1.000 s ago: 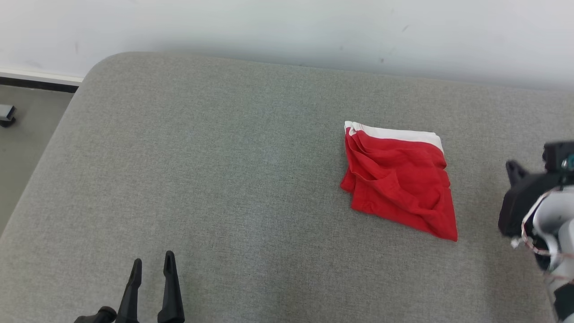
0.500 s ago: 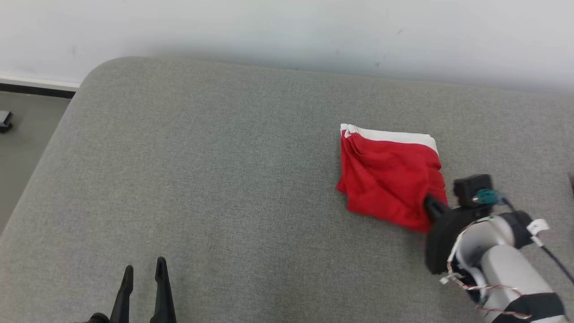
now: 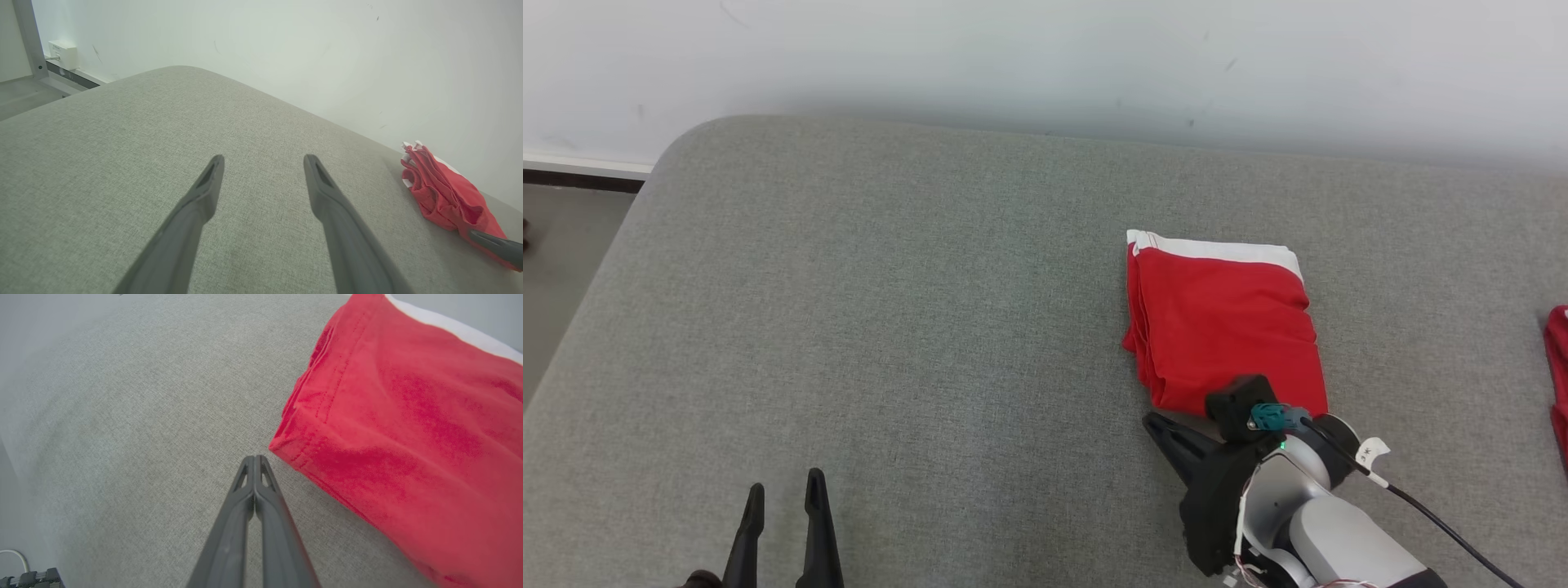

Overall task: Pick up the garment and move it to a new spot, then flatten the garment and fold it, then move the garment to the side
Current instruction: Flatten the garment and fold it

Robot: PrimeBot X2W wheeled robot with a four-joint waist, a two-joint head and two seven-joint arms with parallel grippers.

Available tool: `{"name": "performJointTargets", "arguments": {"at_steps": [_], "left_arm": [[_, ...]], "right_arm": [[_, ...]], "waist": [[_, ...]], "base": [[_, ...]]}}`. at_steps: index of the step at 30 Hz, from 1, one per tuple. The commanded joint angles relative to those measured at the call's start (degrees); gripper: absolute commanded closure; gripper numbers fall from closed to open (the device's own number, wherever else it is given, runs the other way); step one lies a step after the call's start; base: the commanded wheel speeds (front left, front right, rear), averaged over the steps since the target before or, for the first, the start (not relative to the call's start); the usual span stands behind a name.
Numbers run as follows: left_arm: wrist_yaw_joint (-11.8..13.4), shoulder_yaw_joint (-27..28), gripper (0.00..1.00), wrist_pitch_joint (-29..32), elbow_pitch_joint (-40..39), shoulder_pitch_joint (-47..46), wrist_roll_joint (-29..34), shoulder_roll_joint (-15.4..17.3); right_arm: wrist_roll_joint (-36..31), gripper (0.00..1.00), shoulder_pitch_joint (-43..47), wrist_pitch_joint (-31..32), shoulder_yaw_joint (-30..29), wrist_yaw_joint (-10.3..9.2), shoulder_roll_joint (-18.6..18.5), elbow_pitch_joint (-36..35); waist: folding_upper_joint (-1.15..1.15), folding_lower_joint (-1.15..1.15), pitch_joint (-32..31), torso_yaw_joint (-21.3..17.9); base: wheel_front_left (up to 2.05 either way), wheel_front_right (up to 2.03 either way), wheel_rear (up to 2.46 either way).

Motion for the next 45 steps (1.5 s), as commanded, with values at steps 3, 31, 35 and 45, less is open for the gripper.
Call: {"name": "performJointTargets", "arguments": {"at_steps": [3, 31, 35, 45], "left_arm": [[0.10, 0.11, 0.00, -0.15, -0.39, 0.45, -0.56, 0.00], [-1.72, 6.72, 0.00, -0.15, -3.33, 5.09, 5.38, 0.00], [-2.20, 6.87, 0.00, -0.15, -1.11, 5.96, 7.95, 0.00], [-3.11, 6.28, 0.00, -0.15, 2.90, 6.08, 9.16, -0.01]], "right_arm": [[1.36, 1.00, -0.54, -1.56, 0.34, -0.13, 0.94, -0.85], [-3.98, 0.00, 26.41, -22.23, -32.10, -0.13, 4.63, -16.27], [-3.91, 0.00, 26.97, -22.62, -31.07, -0.13, 4.23, -13.07], [-3.39, 0.00, 27.91, -23.07, -30.39, -0.13, 5.11, -8.22]], "waist": [[0.00, 0.00, -0.22, -0.06], [0.00, 0.00, -7.90, -8.57], [0.00, 0.00, -9.05, -9.35], [0.00, 0.00, -10.03, -9.58]], "base": [[0.00, 0.00, 0.00], [0.00, 0.00, 0.00], [0.00, 0.00, 0.00], [0.00, 0.00, 0.00]]}}
